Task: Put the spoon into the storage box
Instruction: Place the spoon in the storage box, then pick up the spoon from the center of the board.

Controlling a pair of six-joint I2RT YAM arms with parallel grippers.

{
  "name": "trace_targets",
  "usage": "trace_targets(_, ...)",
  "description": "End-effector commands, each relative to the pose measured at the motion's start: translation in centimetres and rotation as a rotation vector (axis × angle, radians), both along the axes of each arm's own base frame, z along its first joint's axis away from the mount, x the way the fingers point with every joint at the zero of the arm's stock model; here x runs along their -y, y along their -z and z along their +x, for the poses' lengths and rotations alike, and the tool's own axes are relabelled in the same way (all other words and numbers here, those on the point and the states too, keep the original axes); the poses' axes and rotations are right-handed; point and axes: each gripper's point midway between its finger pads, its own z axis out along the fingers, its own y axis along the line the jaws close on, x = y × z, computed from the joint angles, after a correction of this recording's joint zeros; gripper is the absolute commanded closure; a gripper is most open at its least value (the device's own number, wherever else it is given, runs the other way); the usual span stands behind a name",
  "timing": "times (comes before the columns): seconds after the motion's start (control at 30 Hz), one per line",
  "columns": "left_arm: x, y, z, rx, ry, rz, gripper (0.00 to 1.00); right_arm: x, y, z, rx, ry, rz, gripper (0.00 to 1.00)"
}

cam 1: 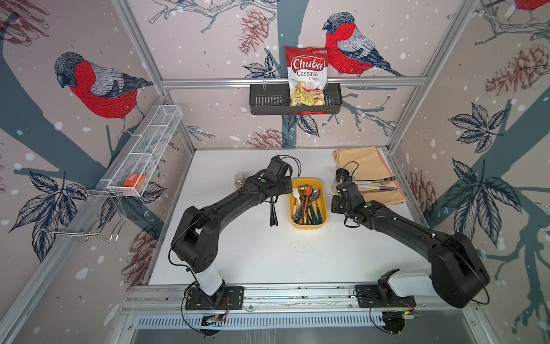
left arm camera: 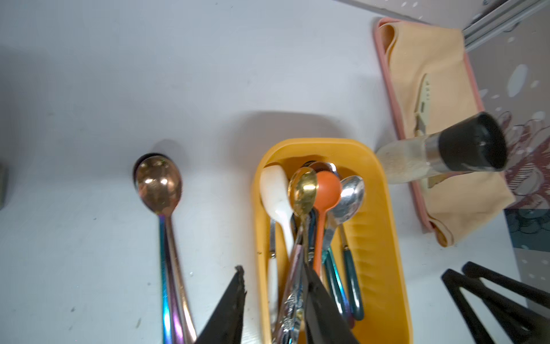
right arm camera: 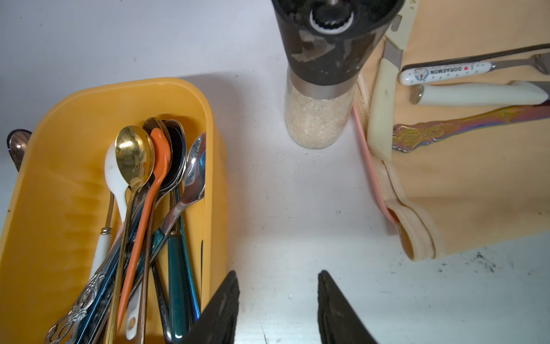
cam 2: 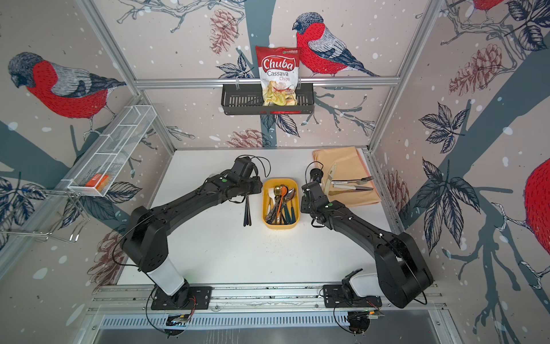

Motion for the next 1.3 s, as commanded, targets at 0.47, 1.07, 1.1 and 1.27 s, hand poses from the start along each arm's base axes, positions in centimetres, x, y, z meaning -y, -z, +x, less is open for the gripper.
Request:
trace_targets(0.47, -2.2, 8.4, 1.6, -0.194, -0.076, 0.033, 0.7, 0.4, -0.5, -0.1, 0.026, 0.004, -0.005, 0.55)
trace_targets(1.07, -3.6, 11.4, 0.7, -0.249, -0.11, 0.108, 0.71, 0.7, -0.3, -0.4, 0.021, 0.007, -0.008, 0.55)
trace_targets(1.1, -3.7, 11.4, 0.8, -0.248, -0.113, 0.109, 0.71, 0.7, -0.3, -0.4, 0.023, 0.008, -0.006, 0.55)
trace_targets(1.27, -4.1, 11.2, 0.7, -0.241, -0.124, 0.123, 0.71, 0.8, -0.3, -0.4, 0.023, 0.01, -0.005, 0.55)
